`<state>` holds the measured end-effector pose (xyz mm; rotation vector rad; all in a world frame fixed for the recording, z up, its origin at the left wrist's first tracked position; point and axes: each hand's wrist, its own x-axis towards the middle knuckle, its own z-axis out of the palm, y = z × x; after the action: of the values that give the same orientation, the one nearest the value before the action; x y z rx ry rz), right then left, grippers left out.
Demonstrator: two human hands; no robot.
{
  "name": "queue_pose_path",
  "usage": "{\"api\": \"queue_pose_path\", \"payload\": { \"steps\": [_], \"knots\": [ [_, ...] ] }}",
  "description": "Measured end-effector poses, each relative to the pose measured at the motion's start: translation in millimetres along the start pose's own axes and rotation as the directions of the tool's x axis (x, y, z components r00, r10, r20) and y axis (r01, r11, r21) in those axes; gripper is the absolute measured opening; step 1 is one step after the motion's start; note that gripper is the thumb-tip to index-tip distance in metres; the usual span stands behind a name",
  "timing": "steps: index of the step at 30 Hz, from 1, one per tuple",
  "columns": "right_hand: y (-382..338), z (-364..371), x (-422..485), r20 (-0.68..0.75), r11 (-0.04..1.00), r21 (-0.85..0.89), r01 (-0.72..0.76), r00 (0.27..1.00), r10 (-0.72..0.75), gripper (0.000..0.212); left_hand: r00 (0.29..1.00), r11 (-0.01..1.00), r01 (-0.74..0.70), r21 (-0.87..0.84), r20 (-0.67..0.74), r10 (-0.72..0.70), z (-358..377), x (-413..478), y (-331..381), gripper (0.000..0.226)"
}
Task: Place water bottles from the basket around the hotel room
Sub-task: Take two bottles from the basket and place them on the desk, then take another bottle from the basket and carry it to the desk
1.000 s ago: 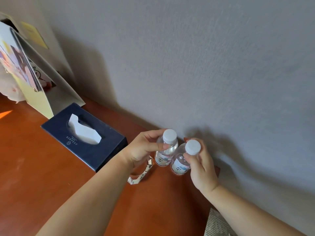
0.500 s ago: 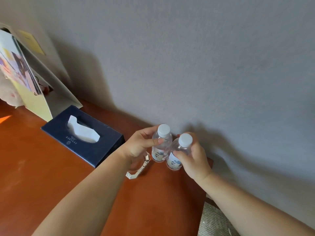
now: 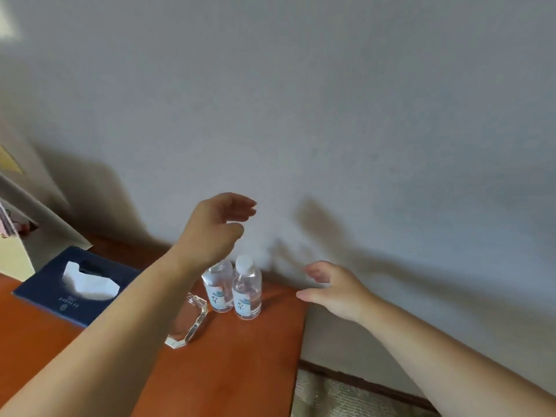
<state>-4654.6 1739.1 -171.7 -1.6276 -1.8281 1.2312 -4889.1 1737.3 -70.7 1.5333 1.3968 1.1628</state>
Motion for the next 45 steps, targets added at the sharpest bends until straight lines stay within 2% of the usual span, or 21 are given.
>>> {"api": "queue_pose_path", "payload": {
  "steps": [2, 3, 5, 8, 10, 12, 15, 18, 22, 26, 28, 31, 35, 37, 41, 45],
  "knots": [
    [3.9, -24.1, -26.0, -0.063, 1.000, -0.026, -0.004, 0.998, 0.002, 0.026, 0.994, 0.995, -0.044, 0.085, 0.103, 0.036, 40.1, -8.5, 19.6, 0.049],
    [8.7, -37.7, -42.5, -0.108, 0.999, -0.035, -0.013, 0.994, 0.009, 0.023, 0.984, 0.992, -0.063, 0.112, 0.171, 0.043, 63.3, -15.3, 26.2, 0.045],
    [23.7, -66.2, -82.9, -0.208, 0.998, -0.049, -0.037, 0.978, 0.026, 0.026, 0.945, 0.979, -0.102, 0.175, 0.325, 0.040, 114.2, -31.6, 36.3, 0.037],
    [58.5, -110.4, -160.1, -0.348, 0.993, -0.022, -0.118, 0.932, 0.103, 0.028, 0.842, 0.935, -0.225, 0.275, 0.537, 0.044, 196.9, -56.6, 61.9, 0.041],
    [87.9, -136.8, -223.4, -0.419, 0.983, 0.003, -0.181, 0.893, 0.165, 0.026, 0.734, 0.912, -0.319, 0.257, 0.676, 0.067, 259.4, -83.7, 93.0, 0.045],
    [119.5, -156.2, -293.6, -0.489, 0.968, 0.031, -0.248, 0.841, 0.231, 0.020, 0.591, 0.899, -0.392, 0.195, 0.802, 0.084, 321.9, -124.7, 126.2, 0.044],
    [166.9, -176.6, -403.1, -0.591, 0.927, 0.109, -0.358, 0.727, 0.350, 0.016, 0.389, 0.862, -0.500, 0.087, 0.911, 0.134, 410.5, -199.1, 163.2, 0.044],
    [205.5, -187.8, -513.0, -0.681, 0.869, 0.192, -0.457, 0.575, 0.453, 0.016, 0.245, 0.817, -0.576, 0.010, 0.956, 0.161, 486.6, -276.3, 187.4, 0.048],
    [239.7, -186.6, -645.0, -0.759, 0.774, 0.302, -0.557, 0.351, 0.549, 0.016, 0.095, 0.820, -0.568, -0.062, 0.985, 0.141, 564.0, -377.6, 216.7, 0.054],
    [263.7, -176.3, -743.7, -0.776, 0.681, 0.451, -0.577, 0.123, 0.619, 0.019, -0.101, 0.803, -0.574, -0.158, 0.987, 0.122, 622.4, -457.6, 243.3, 0.067],
    [274.3, -172.0, -778.2, -0.769, 0.648, 0.505, -0.570, 0.044, 0.638, 0.021, -0.178, 0.787, -0.581, -0.206, 0.976, 0.124, 644.3, -490.5, 257.3, 0.066],
    [289.4, -170.5, -812.8, -0.758, 0.612, 0.553, -0.565, -0.036, 0.651, 0.039, -0.258, 0.720, -0.633, -0.284, 0.954, 0.150, 673.8, -530.1, 272.9, 0.060],
    [312.2, -185.2, -846.4, -0.713, 0.576, 0.649, -0.497, -0.134, 0.688, 0.053, -0.358, 0.585, -0.745, -0.321, 0.932, 0.055, 725.3, -558.2, 291.2, 0.053],
    [328.3, -203.5, -861.3, -0.708, 0.551, 0.653, -0.520, -0.159, 0.688, 0.053, -0.379, 0.518, -0.788, -0.332, 0.925, 0.016, 759.6, -563.4, 302.9, 0.055],
    [364.8, -261.6, -881.8, -0.685, 0.515, 0.674, -0.530, -0.187, 0.704, 0.053, -0.405, 0.404, -0.832, -0.380, 0.914, 0.027, 832.1, -564.2, 328.8, 0.067],
    [402.9, -327.5, -896.8, -0.663, 0.512, 0.699, -0.500, -0.183, 0.726, 0.048, -0.428, 0.417, -0.827, -0.378, 0.904, -0.028, 906.2, -559.2, 362.3, 0.071]
  ]
}}
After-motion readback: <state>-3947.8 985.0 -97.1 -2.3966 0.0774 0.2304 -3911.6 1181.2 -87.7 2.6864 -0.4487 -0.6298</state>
